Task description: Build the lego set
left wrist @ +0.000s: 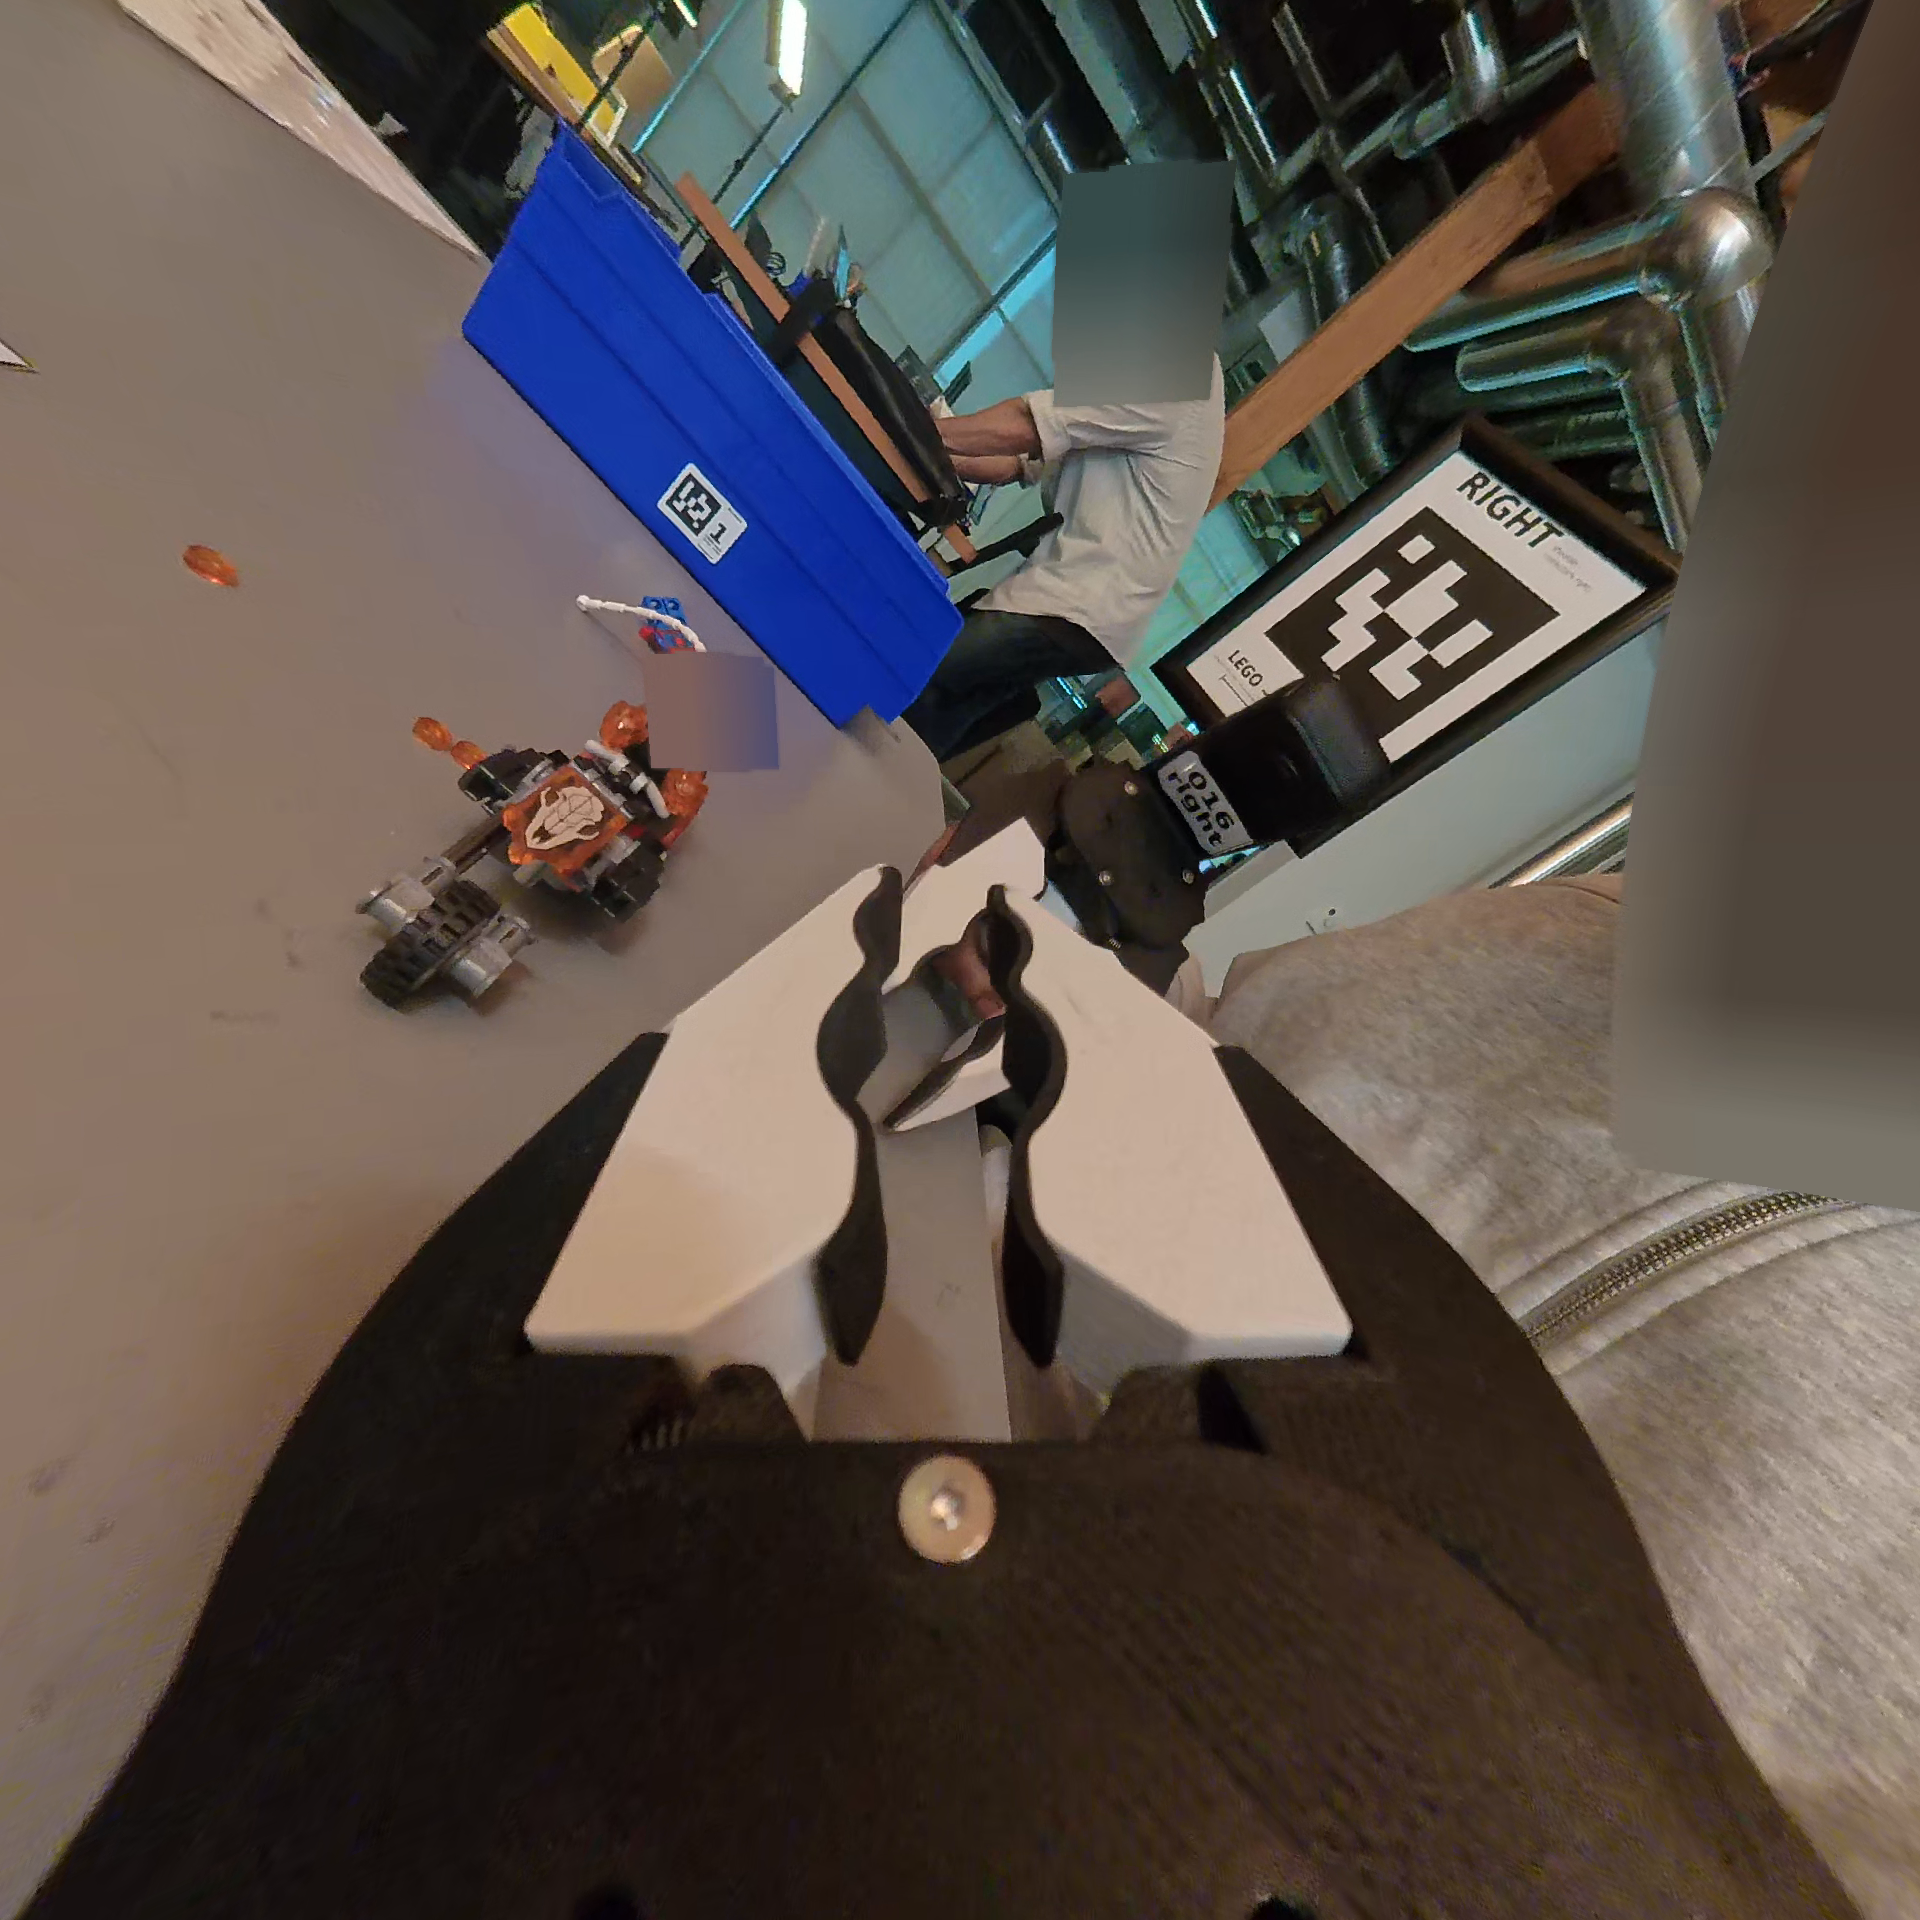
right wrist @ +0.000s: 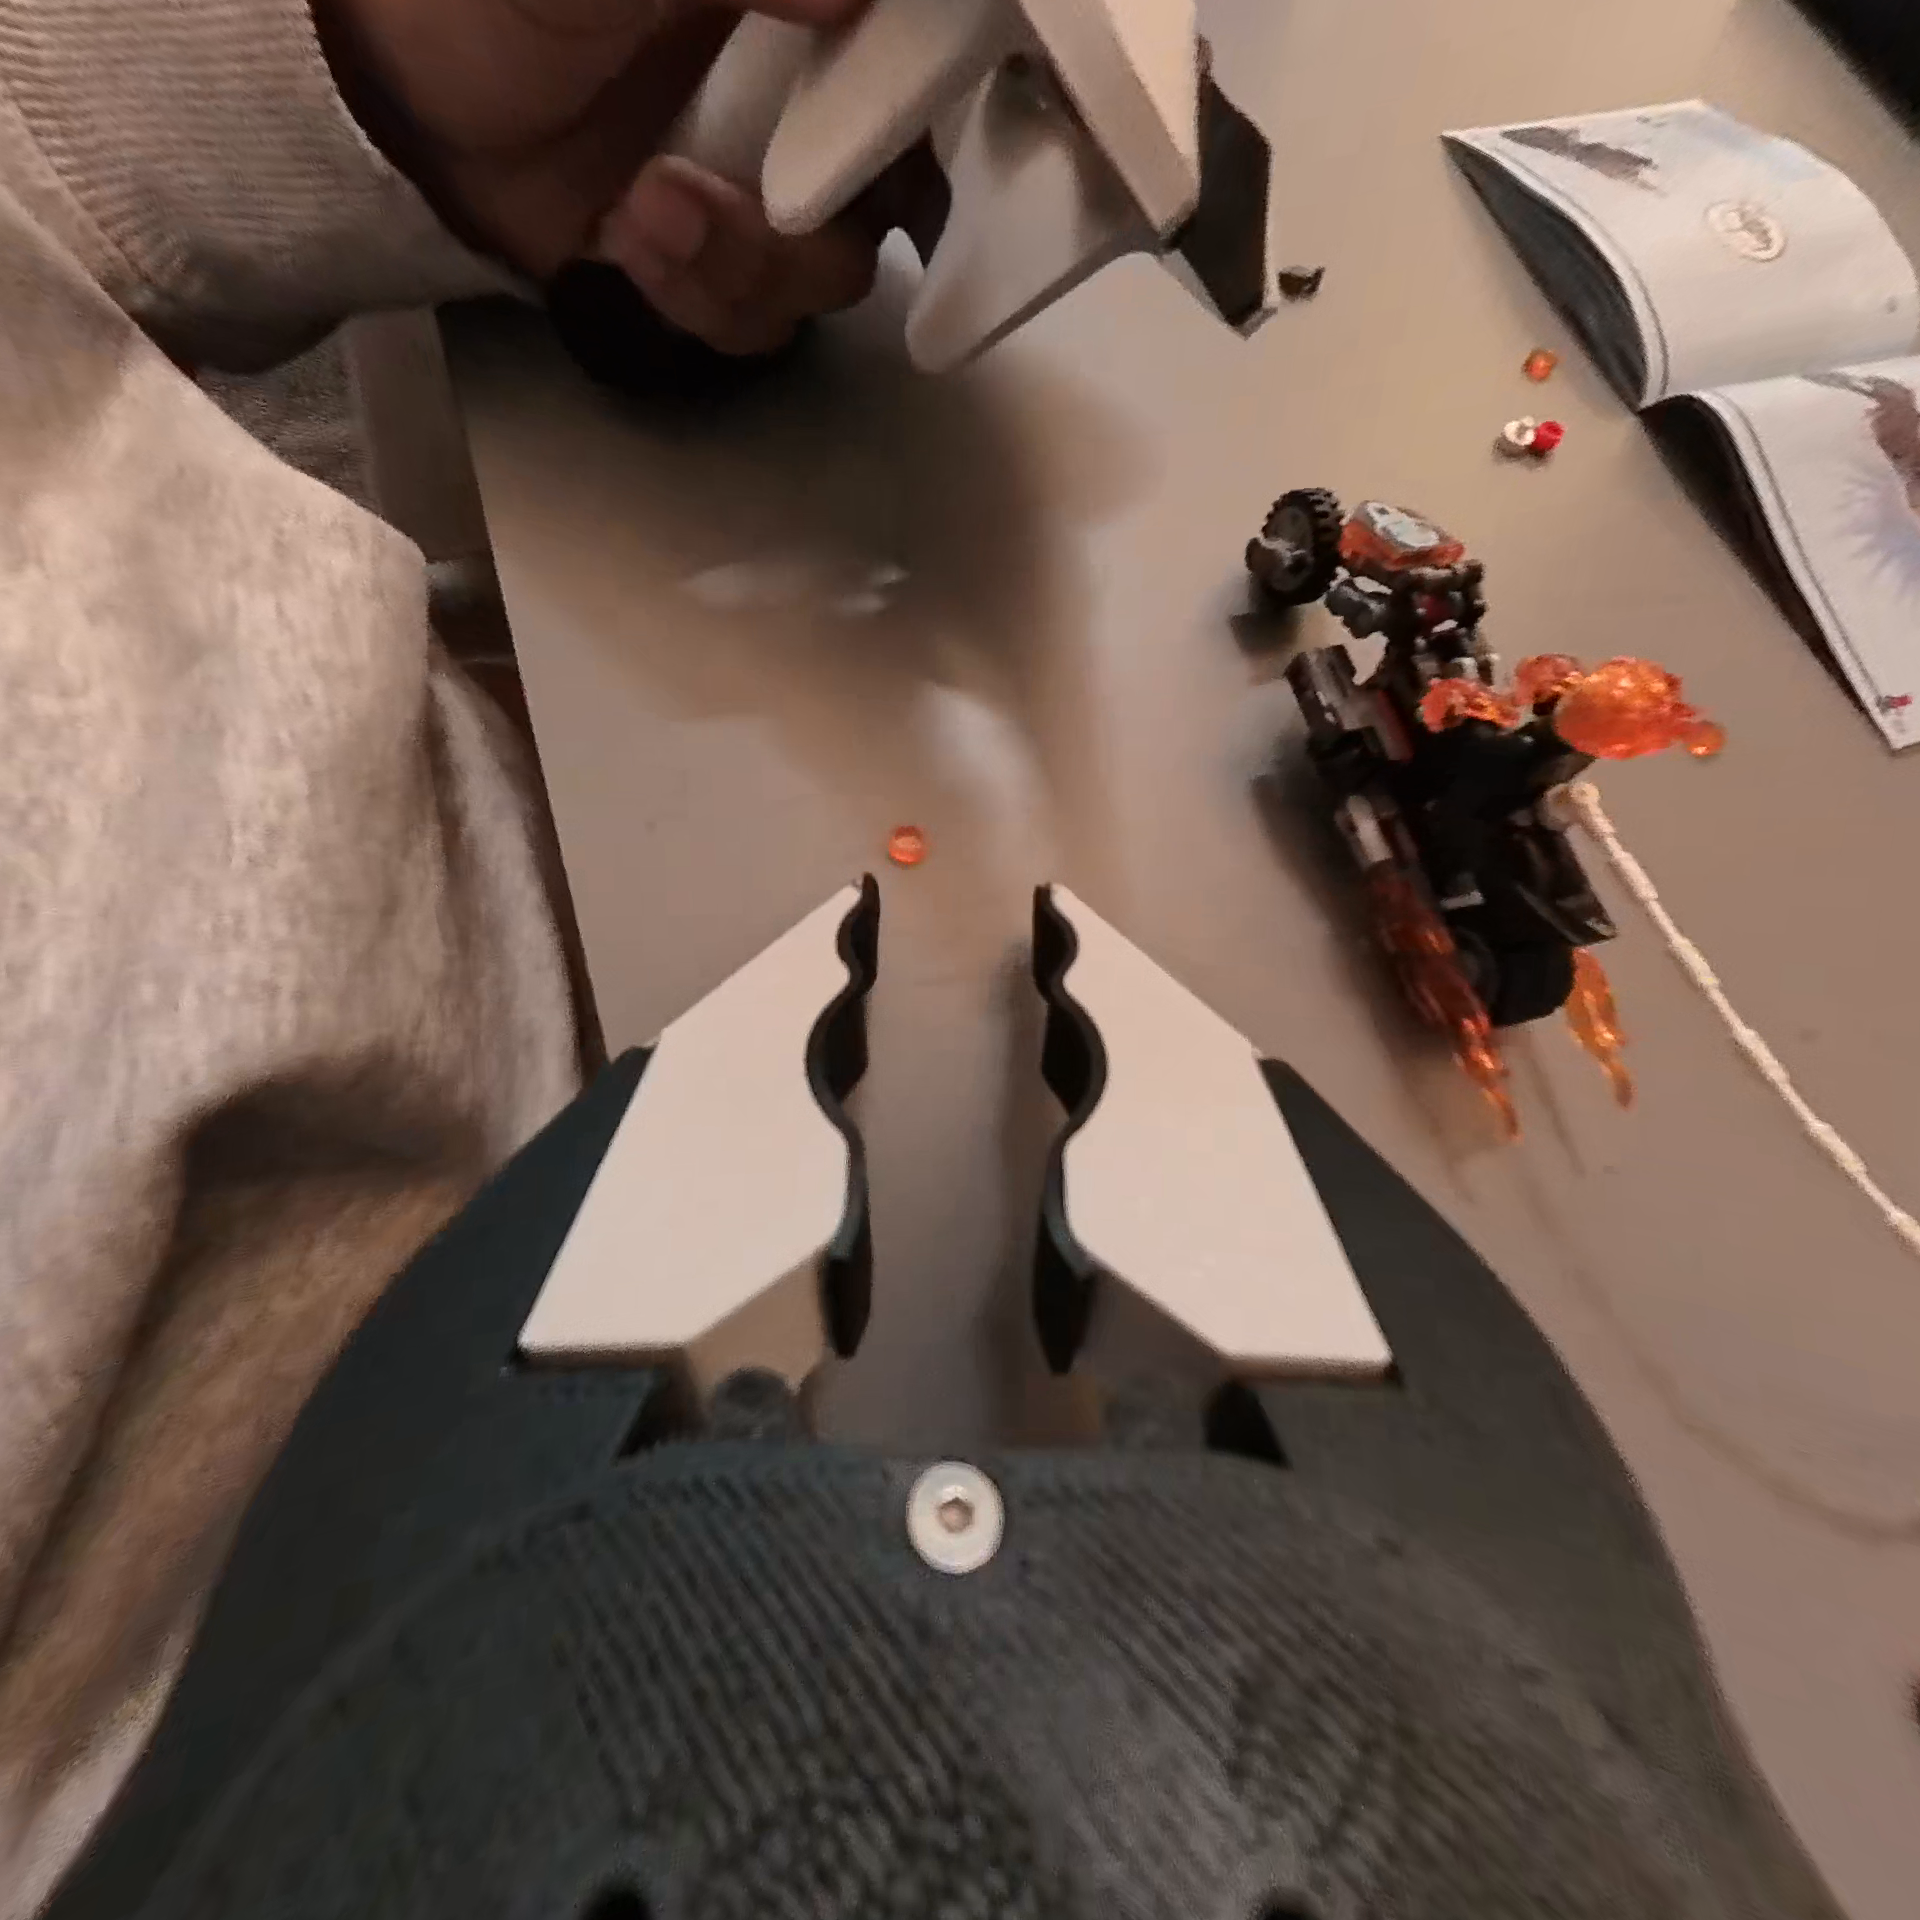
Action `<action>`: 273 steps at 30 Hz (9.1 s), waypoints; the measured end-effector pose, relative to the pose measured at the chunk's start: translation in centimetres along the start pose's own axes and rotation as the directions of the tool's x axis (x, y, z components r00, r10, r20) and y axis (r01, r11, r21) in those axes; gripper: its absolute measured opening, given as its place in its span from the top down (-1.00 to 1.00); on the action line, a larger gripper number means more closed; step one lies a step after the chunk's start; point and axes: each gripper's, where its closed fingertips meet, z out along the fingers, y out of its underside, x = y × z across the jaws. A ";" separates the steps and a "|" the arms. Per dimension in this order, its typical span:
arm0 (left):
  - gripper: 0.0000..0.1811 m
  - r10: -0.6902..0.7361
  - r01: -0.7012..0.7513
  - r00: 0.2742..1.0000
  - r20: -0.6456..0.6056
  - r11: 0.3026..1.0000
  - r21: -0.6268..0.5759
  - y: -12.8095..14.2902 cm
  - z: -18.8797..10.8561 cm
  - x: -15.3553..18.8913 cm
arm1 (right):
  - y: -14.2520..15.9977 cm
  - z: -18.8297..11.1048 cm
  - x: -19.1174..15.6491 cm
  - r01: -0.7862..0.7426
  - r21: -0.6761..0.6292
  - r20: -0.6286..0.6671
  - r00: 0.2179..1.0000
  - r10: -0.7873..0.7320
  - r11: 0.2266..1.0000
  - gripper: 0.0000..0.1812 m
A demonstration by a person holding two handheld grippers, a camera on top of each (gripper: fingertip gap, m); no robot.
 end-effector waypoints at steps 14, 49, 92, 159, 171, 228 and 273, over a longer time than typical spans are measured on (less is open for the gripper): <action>0.87 0.068 -0.059 0.995 0.070 0.990 -0.125 2.3 0.8 0.2 | -0.6 1.7 -1.5 0.037 -0.040 0.100 0.994 -0.033 0.999 0.94; 0.94 0.520 -0.240 0.818 0.247 0.697 -0.675 9.5 2.3 -3.5 | -0.3 -1.1 1.4 -0.024 0.062 -0.006 1.000 0.024 0.998 0.75; 0.95 0.561 -0.264 0.779 0.279 0.697 -0.667 8.2 2.3 -4.4 | 0.1 -1.5 2.8 -0.037 0.060 -0.065 0.997 0.041 0.998 0.77; 0.96 0.204 -0.102 0.897 0.392 0.958 -0.267 1.2 2.0 -6.0 | -1.4 2.5 8.4 -0.152 0.002 0.091 0.984 0.151 0.988 0.56; 0.96 0.333 -0.297 0.872 0.358 0.942 -0.155 -2.0 1.9 -2.0 | -4.5 0.1 8.7 -0.242 0.226 0.161 0.965 0.209 0.943 0.57; 0.98 0.533 -0.222 0.761 0.369 0.749 -0.624 13.3 0.4 0.1 | -1.2 -5.5 3.0 -0.140 0.214 0.118 0.986 0.117 0.967 0.58; 0.94 -0.395 0.369 0.919 -0.002 0.859 -0.355 4.3 2.5 2.3 | -4.2 -2.6 0.0 0.710 -0.001 0.364 0.656 -0.661 0.704 0.59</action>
